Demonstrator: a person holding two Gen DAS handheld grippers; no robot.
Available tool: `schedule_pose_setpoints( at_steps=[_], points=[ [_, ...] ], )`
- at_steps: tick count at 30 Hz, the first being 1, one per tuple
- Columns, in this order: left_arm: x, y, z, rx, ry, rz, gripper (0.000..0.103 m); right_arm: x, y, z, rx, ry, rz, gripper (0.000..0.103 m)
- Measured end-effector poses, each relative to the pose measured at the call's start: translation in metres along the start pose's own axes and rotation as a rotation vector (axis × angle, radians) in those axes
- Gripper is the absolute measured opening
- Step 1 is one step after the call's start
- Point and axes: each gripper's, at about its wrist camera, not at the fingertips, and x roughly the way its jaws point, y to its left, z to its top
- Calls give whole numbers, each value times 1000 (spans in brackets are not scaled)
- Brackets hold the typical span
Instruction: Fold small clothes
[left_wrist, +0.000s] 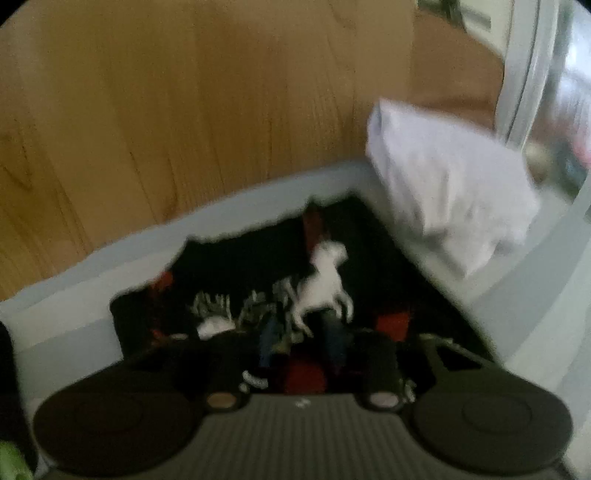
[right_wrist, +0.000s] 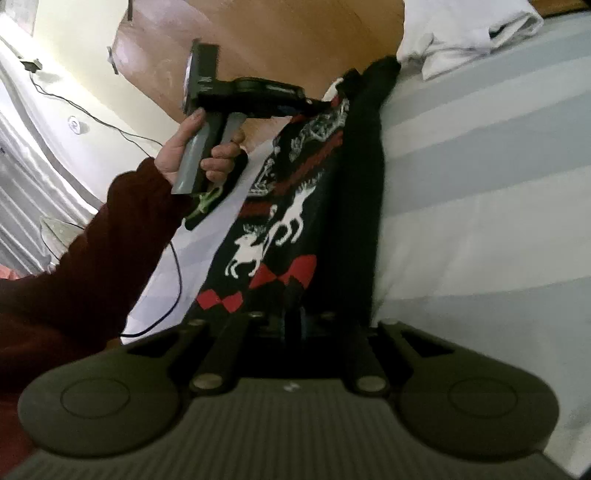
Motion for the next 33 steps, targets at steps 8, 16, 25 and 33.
schedule_pose_setpoints(
  at_steps=[8,16,25,33],
  points=[
    [22,-2,69,-24,-49,-49,75,5,-18,12,41,-62,-38,20],
    [83,-36,61,69,59,10,8,13,-27,16,49,-57,-9,18],
    [95,-1,42,-191,-30,197,7,15,-29,20,56,-77,-15,20],
    [43,14,30,-343,-123,162,28,12,-16,17,36,-90,-47,35]
  ],
)
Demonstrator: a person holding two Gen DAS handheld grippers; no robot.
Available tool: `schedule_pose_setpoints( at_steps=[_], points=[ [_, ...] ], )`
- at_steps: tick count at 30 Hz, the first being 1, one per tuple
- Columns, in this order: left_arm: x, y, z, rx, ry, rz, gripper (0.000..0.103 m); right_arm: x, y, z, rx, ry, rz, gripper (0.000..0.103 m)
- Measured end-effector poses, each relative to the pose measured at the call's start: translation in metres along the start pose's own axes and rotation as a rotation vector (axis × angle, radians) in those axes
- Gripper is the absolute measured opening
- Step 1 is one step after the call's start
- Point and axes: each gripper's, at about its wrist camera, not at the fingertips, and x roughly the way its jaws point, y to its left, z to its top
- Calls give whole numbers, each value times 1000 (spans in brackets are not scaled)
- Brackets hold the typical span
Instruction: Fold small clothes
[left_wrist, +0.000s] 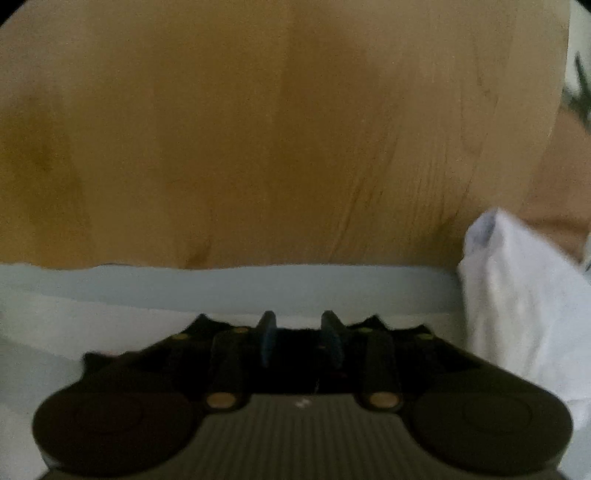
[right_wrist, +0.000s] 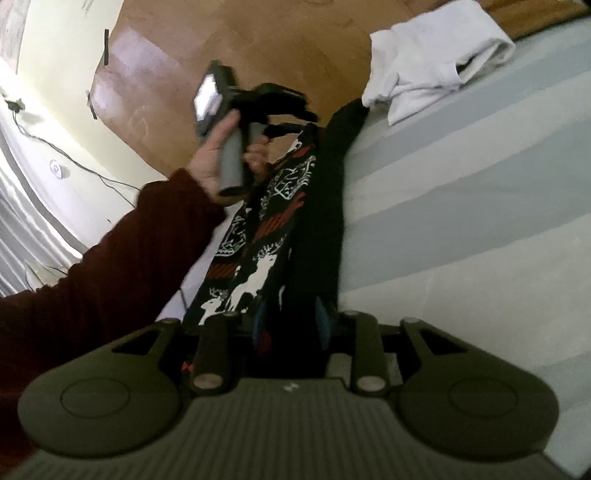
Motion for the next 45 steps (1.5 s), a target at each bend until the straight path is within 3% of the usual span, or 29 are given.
schedule_pose_setpoints(
  at_steps=[3,6,8,10,12,13,14,16,18,21,24,27,32,35,40,45],
  points=[
    [-45,7,-11,16,-41,-64,28,-10,8,1,-33,-57,-42,36],
    [-79,7,-31,81,-35,-168,33,-13,22,7,-76,-79,0,36],
    [-98,6,-55,110,-6,-259,43,-8,34,9,-110,-61,52,35],
    [-112,2,-76,152,28,-348,44,1,41,5,-136,-18,78,35],
    [-119,-7,-100,232,53,-390,44,16,39,-2,-155,54,15,33],
    [-114,-11,-109,279,56,-376,44,25,32,-6,-147,82,-34,24],
    [-108,-17,-119,322,57,-341,43,25,26,-7,-120,57,-48,7],
    [-105,-33,-136,417,3,-270,44,17,21,-1,-50,72,-44,8],
    [-109,-45,-140,457,-3,-217,44,-3,26,0,-67,34,-35,18],
    [-134,-39,-132,415,-4,-276,46,-35,28,-5,-72,31,-7,33],
    [-177,-21,-137,414,-72,-299,54,-58,22,-18,-53,70,-5,33],
    [-214,12,-155,382,-78,-317,58,-64,16,-31,-14,129,1,33],
    [-256,78,-201,176,97,-409,58,-65,10,-42,-1,211,22,33],
    [-278,104,-240,65,148,-403,58,-59,3,-44,14,252,21,32],
    [-294,115,-288,-125,185,-477,63,-44,-1,-46,73,294,104,34],
    [-285,110,-308,-174,231,-464,67,-50,3,-44,66,297,105,35]
  ],
)
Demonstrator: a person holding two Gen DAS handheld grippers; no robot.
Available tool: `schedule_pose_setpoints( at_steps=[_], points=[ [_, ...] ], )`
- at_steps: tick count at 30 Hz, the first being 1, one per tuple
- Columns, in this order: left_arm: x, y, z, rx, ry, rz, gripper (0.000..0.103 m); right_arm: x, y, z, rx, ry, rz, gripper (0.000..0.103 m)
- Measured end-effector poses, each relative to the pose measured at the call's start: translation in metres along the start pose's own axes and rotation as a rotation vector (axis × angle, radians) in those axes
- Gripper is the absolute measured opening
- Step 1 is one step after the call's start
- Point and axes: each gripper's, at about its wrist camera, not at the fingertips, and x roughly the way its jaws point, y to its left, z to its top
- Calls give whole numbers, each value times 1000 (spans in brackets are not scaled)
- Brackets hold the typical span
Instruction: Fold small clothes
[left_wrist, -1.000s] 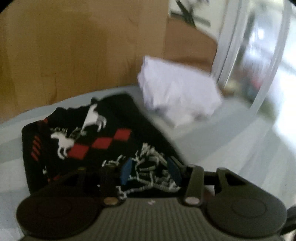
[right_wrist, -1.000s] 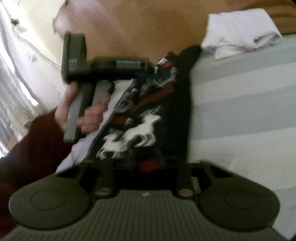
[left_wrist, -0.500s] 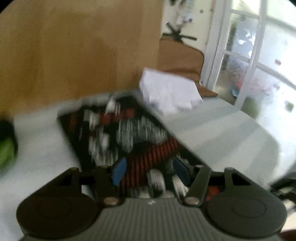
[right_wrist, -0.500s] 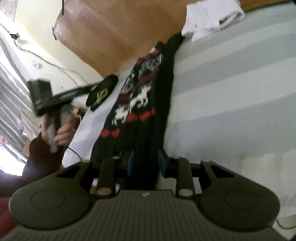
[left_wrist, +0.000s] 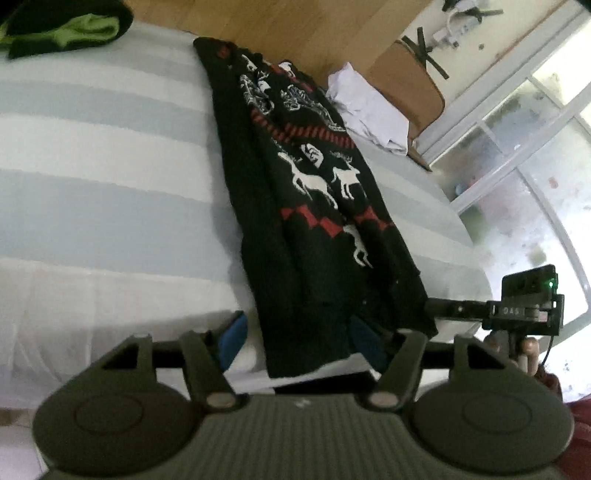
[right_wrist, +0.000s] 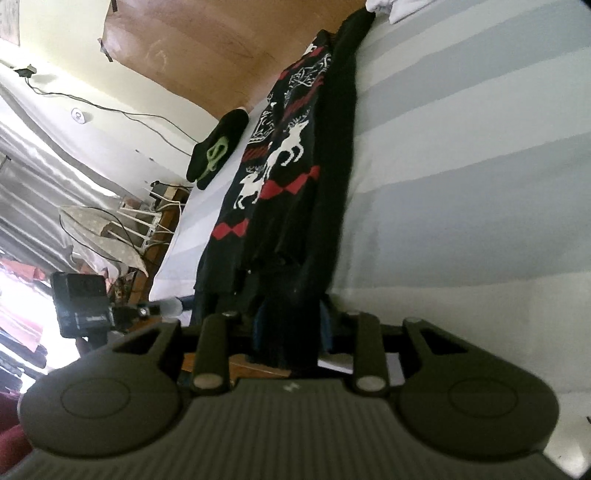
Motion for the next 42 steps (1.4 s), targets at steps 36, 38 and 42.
schedule_pose_setpoints(
  at_steps=[36,38,42],
  points=[
    [32,25,218,-162,-229,-60,15,71,-2,226,3,-228,4,15],
    [63,41,235,-218,-166,32,21,94,-20,236,40,-168,-57,17],
    [86,64,234,-269,-121,67,42,89,-49,236,161,-175,48,22]
  ],
)
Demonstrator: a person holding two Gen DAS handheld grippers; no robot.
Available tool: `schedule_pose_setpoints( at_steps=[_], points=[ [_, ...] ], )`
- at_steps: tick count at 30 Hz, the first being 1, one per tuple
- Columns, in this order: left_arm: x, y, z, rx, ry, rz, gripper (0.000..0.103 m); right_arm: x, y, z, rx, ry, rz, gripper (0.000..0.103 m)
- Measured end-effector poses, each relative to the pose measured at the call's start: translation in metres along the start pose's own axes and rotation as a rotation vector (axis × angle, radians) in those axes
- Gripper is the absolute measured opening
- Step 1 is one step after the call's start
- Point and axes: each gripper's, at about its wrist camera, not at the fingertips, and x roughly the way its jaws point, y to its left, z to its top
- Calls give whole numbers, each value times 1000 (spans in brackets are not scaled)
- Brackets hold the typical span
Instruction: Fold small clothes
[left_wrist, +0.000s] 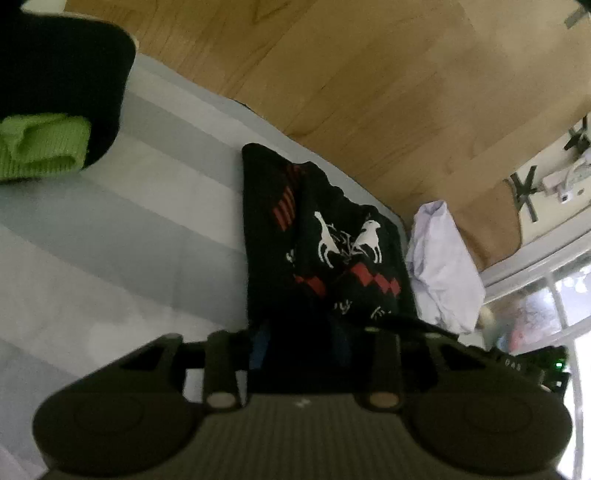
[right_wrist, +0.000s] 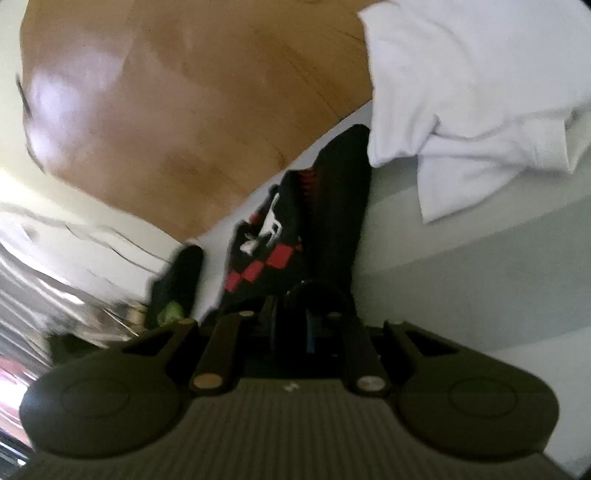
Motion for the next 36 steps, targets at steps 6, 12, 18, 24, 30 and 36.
schedule_pose_setpoints(
  at_steps=[6,12,18,24,30,36],
  points=[
    [-26,8,-7,18,-90,20,78,-33,-18,0,108,-148,76,82],
    [-28,-27,-27,200,-111,53,73,-29,21,-32,-210,-117,-110,53],
    [9,-37,-49,311,-18,219,39,-6,31,-64,-375,-57,-285,49],
    [-29,-31,-56,251,0,126,92,-59,12,-69,-161,-13,-125,59],
    [-14,-3,-65,81,142,-49,101,-63,-15,-85,-18,44,-112,63],
    [4,13,-55,-48,84,-223,102,-18,15,-87,-111,85,-76,71]
  ],
)
